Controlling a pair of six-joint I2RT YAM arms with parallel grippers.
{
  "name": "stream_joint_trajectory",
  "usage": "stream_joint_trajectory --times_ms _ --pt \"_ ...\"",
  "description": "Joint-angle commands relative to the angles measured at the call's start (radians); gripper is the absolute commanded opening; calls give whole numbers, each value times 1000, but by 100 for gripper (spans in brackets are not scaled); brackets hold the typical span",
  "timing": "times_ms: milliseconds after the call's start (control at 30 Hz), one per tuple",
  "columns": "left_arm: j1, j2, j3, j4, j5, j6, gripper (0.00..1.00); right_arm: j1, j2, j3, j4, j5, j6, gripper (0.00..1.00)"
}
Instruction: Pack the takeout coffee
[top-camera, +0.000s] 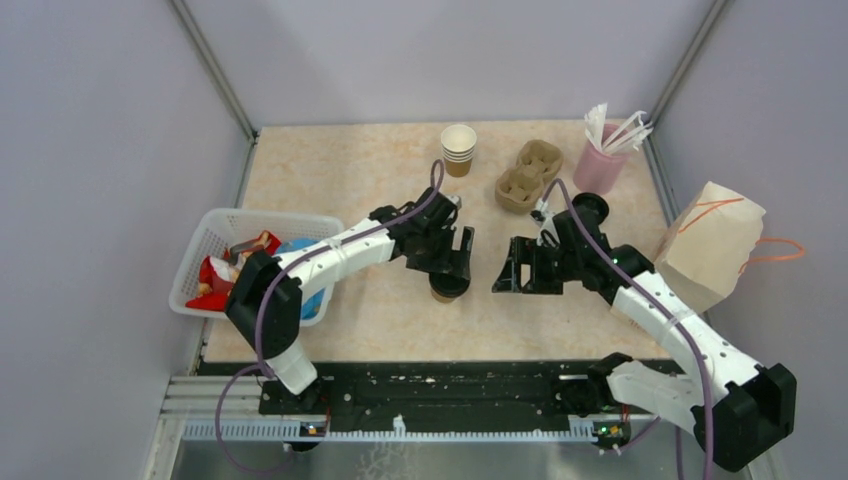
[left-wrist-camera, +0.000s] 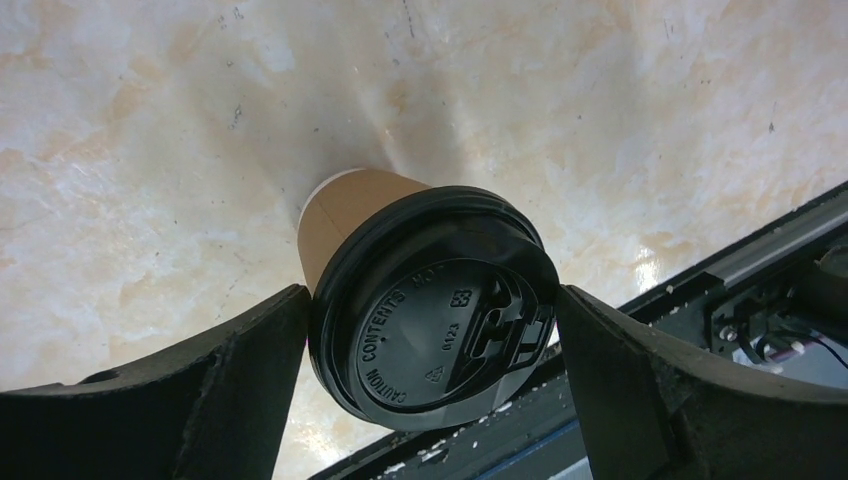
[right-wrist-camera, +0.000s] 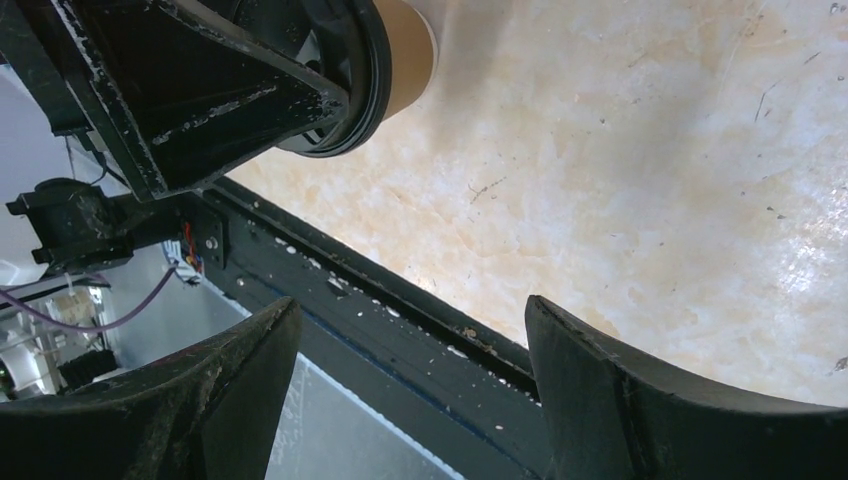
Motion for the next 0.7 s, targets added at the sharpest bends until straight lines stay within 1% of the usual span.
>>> stream_joint_trajectory --times_ms 0,167,333,433,500,600,667 --pt "50 -82 -49 27 86 -18 98 -7 -12 -10 41 -31 19 82" --pt "133 -163 -86 81 224 -37 99 -7 81 -12 117 -126 30 82" --pt "226 -219 -142 96 320 -47 99 -6 140 40 156 -142 35 83" --pt "275 -235 -217 126 416 -47 98 -6 163 54 164 -155 34 83" --pt "295 -228 -260 150 474 -45 93 -6 168 51 174 -167 42 83" --pt "327 -227 -328 214 542 -64 83 -6 169 48 183 -174 53 82" --pt "348 -224 -372 271 586 -88 80 -6 162 43 188 -176 64 82"
